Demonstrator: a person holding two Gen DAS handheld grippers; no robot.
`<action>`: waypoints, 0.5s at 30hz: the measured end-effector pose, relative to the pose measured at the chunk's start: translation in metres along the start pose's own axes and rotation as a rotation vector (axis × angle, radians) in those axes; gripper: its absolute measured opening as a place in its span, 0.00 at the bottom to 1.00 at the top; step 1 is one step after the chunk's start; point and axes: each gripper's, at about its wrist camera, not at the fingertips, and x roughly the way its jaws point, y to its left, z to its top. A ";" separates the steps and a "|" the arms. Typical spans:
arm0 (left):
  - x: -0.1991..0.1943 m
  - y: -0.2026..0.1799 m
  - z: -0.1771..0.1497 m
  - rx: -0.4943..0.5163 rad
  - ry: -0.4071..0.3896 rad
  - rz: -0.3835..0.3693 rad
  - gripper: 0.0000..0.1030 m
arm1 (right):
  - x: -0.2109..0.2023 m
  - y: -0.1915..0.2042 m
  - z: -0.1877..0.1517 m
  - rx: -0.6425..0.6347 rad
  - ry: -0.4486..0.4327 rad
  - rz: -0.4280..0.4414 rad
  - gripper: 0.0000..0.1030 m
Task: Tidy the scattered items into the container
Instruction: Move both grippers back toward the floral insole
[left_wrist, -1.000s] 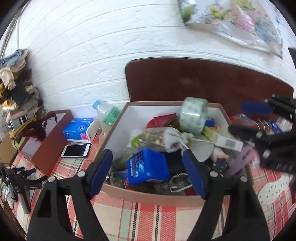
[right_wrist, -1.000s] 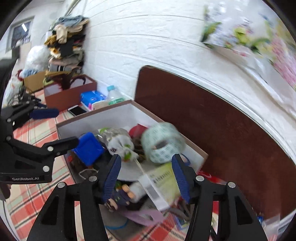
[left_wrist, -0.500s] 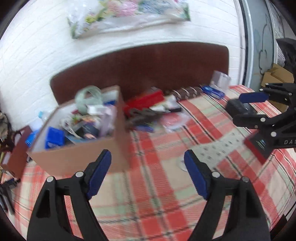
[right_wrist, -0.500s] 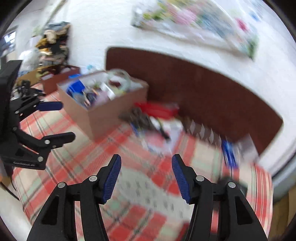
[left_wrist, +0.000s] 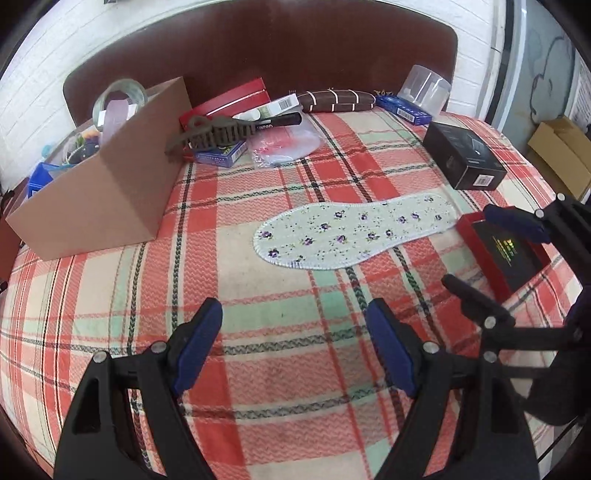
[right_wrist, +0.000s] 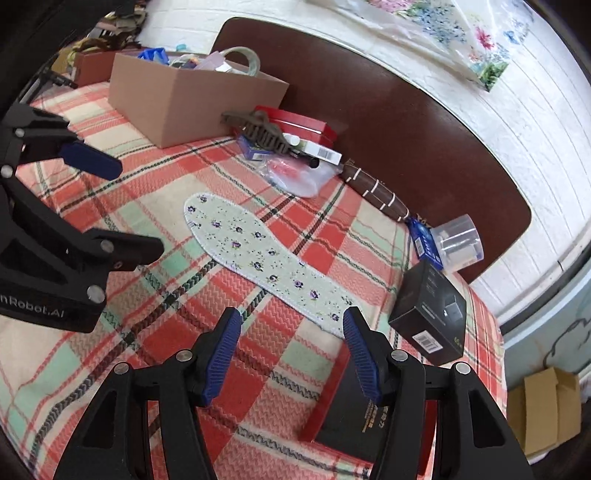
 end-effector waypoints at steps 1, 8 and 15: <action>0.002 -0.002 0.002 0.005 0.001 0.004 0.79 | 0.003 0.002 -0.001 -0.016 0.005 -0.012 0.56; 0.025 -0.004 0.003 -0.015 0.064 -0.014 0.77 | 0.017 0.016 -0.009 -0.154 -0.011 -0.108 0.56; 0.039 -0.011 -0.003 0.036 0.086 0.006 0.77 | 0.024 0.027 -0.017 -0.266 -0.027 -0.138 0.56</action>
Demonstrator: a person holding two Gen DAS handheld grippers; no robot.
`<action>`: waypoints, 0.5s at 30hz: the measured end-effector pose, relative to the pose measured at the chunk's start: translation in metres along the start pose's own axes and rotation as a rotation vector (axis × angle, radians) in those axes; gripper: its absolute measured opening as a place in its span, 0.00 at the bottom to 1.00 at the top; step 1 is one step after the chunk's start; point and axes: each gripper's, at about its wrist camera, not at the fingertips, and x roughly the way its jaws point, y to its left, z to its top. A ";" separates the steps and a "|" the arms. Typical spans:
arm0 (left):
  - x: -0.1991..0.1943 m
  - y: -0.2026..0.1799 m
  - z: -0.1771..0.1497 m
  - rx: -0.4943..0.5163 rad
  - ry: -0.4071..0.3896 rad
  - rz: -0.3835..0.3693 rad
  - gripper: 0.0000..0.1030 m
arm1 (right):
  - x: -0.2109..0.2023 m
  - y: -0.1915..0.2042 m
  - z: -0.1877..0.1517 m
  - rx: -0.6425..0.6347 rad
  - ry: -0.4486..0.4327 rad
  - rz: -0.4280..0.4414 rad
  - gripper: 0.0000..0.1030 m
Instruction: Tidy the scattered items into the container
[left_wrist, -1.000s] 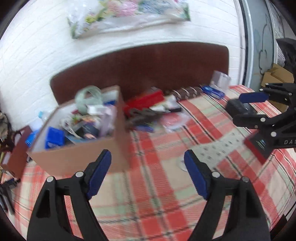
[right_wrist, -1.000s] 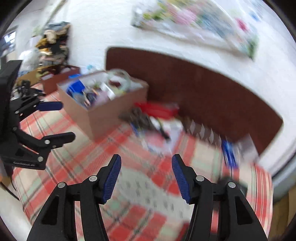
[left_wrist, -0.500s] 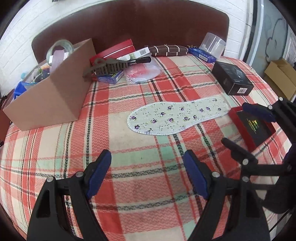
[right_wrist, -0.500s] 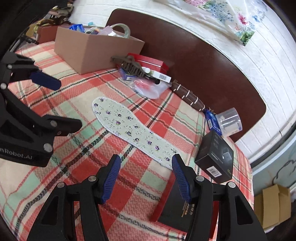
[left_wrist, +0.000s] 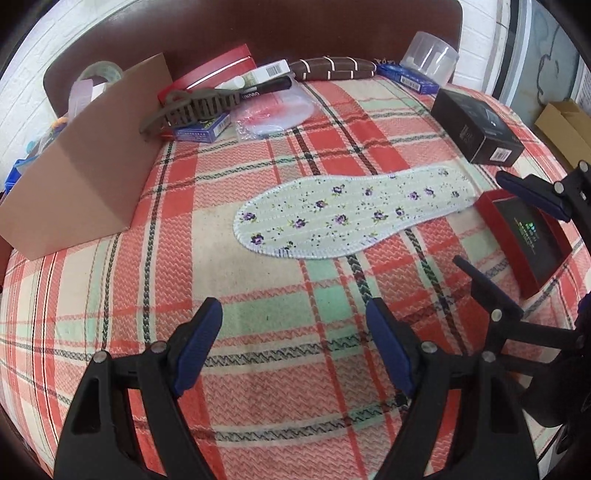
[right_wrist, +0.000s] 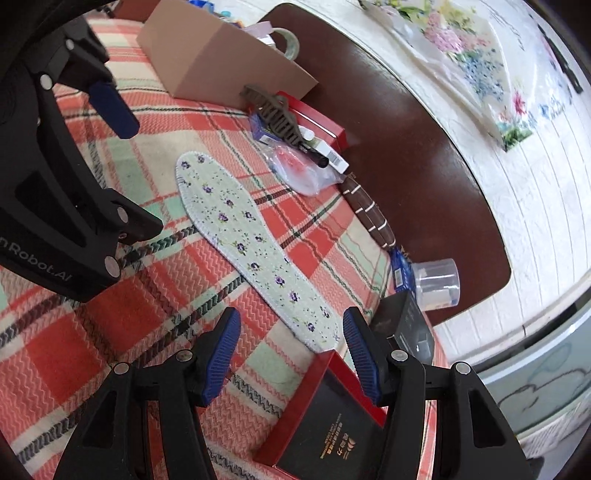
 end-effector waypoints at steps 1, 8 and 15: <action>0.002 -0.001 0.001 0.003 0.001 0.002 0.77 | 0.001 0.002 0.000 -0.011 0.001 0.001 0.56; 0.017 -0.004 0.011 0.015 0.018 0.027 0.78 | 0.013 0.003 -0.003 -0.023 0.016 0.033 0.56; 0.028 -0.001 0.024 -0.024 0.045 0.005 0.80 | 0.027 -0.005 0.001 0.013 0.029 0.044 0.56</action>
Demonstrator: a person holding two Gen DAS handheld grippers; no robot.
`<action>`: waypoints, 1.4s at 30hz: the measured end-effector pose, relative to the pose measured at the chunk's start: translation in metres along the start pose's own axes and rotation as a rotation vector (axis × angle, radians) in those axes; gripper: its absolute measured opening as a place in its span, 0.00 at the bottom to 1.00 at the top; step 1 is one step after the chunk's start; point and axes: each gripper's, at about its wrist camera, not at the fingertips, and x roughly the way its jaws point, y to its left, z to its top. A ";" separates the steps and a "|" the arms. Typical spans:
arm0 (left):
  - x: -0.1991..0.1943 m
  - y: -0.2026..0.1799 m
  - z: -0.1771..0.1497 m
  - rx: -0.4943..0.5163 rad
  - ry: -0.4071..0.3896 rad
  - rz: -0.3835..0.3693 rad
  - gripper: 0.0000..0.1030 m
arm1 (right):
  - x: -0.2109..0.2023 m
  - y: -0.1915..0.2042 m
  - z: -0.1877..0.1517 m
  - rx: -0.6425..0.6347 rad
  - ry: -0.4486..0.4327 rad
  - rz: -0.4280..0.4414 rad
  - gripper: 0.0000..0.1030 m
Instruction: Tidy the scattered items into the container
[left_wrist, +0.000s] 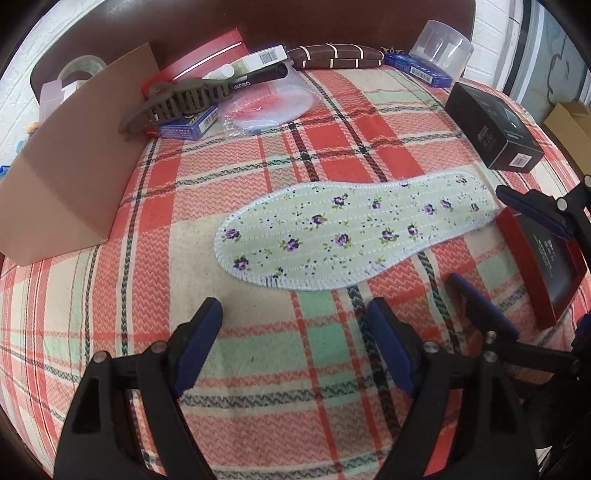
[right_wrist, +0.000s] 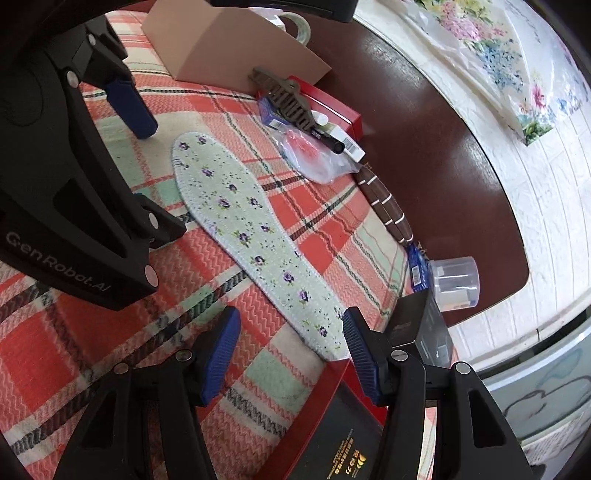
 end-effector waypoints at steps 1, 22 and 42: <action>0.002 0.001 0.002 -0.006 0.001 -0.006 0.80 | 0.002 -0.001 0.001 0.003 0.000 -0.001 0.56; -0.002 0.002 0.008 0.063 -0.157 -0.076 0.12 | 0.021 -0.010 0.009 0.043 -0.028 0.045 0.05; -0.002 0.009 0.013 0.104 -0.056 -0.013 0.83 | 0.026 -0.041 0.015 0.060 -0.008 0.126 0.05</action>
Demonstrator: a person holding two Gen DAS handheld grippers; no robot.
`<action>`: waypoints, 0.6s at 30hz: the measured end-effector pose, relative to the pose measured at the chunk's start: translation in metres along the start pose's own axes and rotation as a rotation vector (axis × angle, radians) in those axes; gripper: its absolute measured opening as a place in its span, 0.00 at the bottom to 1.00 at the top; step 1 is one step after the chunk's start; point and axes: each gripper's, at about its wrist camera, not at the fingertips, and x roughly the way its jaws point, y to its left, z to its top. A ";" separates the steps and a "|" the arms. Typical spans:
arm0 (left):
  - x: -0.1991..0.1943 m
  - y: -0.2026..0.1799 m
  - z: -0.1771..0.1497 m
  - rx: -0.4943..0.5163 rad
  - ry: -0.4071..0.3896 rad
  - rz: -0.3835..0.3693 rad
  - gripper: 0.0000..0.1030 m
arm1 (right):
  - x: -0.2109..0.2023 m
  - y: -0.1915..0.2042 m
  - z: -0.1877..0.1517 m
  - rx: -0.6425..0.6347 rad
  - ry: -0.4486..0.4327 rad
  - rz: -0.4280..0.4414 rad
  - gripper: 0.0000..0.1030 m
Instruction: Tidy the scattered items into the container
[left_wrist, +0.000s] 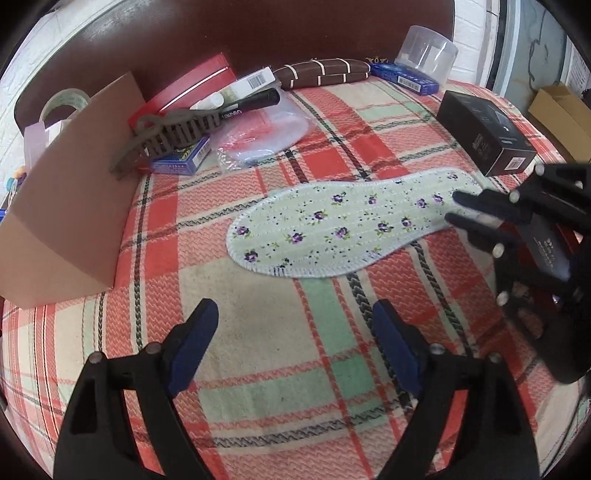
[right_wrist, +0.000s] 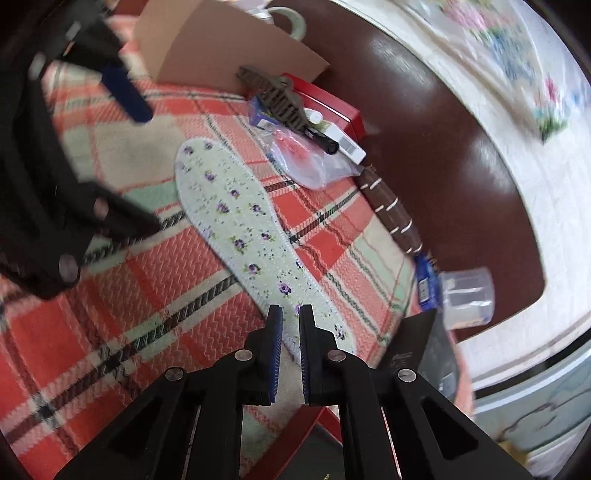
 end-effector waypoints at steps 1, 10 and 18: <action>0.001 -0.001 -0.001 0.010 0.000 0.002 0.83 | 0.000 -0.006 0.003 0.022 0.001 0.016 0.05; 0.003 -0.005 -0.001 0.036 -0.020 -0.015 0.83 | 0.009 -0.042 0.020 0.199 0.036 0.349 0.43; -0.010 -0.010 0.000 0.115 -0.090 0.043 0.83 | 0.028 -0.092 0.018 0.322 0.090 0.431 0.56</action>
